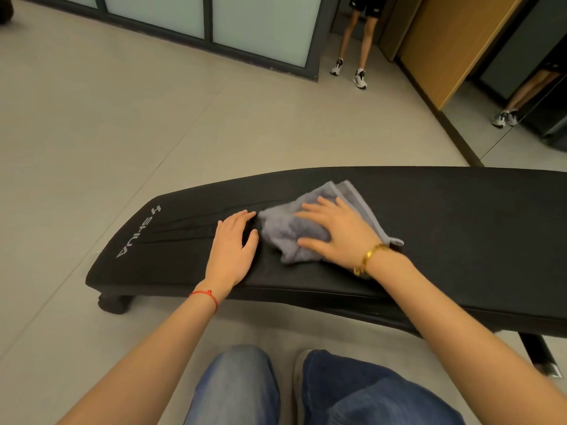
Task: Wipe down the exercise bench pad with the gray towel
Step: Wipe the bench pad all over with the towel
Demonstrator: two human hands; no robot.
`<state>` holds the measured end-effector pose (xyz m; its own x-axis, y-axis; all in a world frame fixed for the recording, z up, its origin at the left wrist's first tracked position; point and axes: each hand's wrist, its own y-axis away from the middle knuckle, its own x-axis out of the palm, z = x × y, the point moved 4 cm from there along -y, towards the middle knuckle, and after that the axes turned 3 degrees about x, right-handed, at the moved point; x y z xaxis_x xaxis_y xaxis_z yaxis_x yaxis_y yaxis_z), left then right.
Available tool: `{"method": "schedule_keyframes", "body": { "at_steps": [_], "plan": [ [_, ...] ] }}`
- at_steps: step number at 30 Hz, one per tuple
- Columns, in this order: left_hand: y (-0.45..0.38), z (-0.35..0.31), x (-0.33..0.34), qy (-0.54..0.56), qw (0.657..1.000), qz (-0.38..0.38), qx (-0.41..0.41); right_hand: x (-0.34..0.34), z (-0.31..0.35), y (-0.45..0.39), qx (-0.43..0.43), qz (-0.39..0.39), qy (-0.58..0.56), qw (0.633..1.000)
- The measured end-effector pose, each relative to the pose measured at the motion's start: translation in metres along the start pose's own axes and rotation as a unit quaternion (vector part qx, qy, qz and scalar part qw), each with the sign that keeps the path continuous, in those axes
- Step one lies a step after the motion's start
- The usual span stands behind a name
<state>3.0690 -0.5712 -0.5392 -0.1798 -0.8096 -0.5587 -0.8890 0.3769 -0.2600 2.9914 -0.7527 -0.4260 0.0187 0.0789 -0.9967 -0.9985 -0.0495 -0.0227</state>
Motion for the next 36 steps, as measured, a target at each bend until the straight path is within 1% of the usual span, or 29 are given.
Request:
{"method": "schedule_keyframes", "body": {
  "at_steps": [2,3,5,7,9,11,13,14,16,18,20,21,23,25,28,30,31,32,34,36],
  "plan": [
    [0.0,0.001,-0.001,0.008,1.0,-0.002,-0.001,-0.002,0.013,0.031,-0.041,0.021,-0.022,0.999],
    [0.001,0.0,-0.001,0.012,1.0,-0.005,-0.004,-0.004,0.012,0.041,-0.047,0.032,-0.029,0.998],
    [0.001,-0.002,-0.002,0.013,1.0,-0.009,-0.008,-0.011,0.002,0.042,-0.04,0.031,-0.046,0.998],
    [0.002,-0.003,-0.002,0.011,1.0,-0.013,-0.012,-0.017,-0.019,0.021,-0.014,0.007,-0.036,0.999],
    [0.001,-0.002,-0.002,0.012,1.0,-0.014,-0.014,-0.018,-0.042,-0.017,0.039,-0.009,0.001,0.999],
    [0.0,-0.002,-0.002,0.006,1.0,-0.009,-0.012,-0.01,-0.054,-0.055,0.085,0.004,0.038,0.996],
    [-0.001,0.0,-0.002,-0.008,1.0,0.003,-0.007,0.0,-0.048,-0.081,0.099,0.025,0.058,0.993],
    [-0.001,0.002,-0.003,-0.013,1.0,0.002,-0.007,0.006,-0.038,-0.087,0.085,0.034,0.062,0.994],
    [-0.001,0.012,-0.01,-0.03,0.999,-0.006,-0.009,0.016,-0.013,-0.08,0.027,0.051,0.047,0.997],
    [0.001,0.029,-0.021,-0.058,0.998,-0.014,-0.013,0.017,0.013,-0.052,-0.05,0.057,0.005,0.997],
    [0.004,0.049,-0.03,-0.066,0.997,-0.018,-0.026,0.017,0.033,-0.021,-0.124,0.064,-0.034,0.99],
    [0.005,0.057,-0.033,-0.062,0.997,-0.018,-0.035,0.017,0.037,-0.01,-0.143,0.076,-0.046,0.986],
    [0.006,0.066,-0.034,-0.047,0.997,-0.02,-0.054,0.015,0.028,-0.014,-0.146,0.091,-0.064,0.983],
    [0.006,0.067,-0.031,-0.042,0.997,-0.025,-0.057,0.014,0.008,-0.047,-0.119,0.076,-0.058,0.988],
    [0.007,0.069,-0.03,-0.05,0.997,-0.028,-0.056,0.015,-0.023,-0.122,-0.026,0.036,0.019,0.999],
    [0.008,0.07,-0.03,-0.049,0.997,-0.03,-0.058,0.027,-0.023,-0.151,0.025,0.039,0.058,0.997],
    [0.007,0.07,-0.03,-0.048,0.997,-0.033,-0.058,0.033,-0.014,-0.154,0.022,0.049,0.067,0.996],
    [0.007,0.07,-0.03,-0.049,0.997,-0.033,-0.055,0.039,-0.001,-0.146,0.0,0.062,0.061,0.996],
    [0.007,0.071,-0.03,-0.047,0.997,-0.034,-0.05,0.039,0.03,-0.104,-0.083,0.071,0.008,0.994],
    [0.006,0.072,-0.03,-0.036,0.998,-0.031,-0.052,0.034,0.047,-0.054,-0.15,0.076,-0.062,0.984]
  ]
}}
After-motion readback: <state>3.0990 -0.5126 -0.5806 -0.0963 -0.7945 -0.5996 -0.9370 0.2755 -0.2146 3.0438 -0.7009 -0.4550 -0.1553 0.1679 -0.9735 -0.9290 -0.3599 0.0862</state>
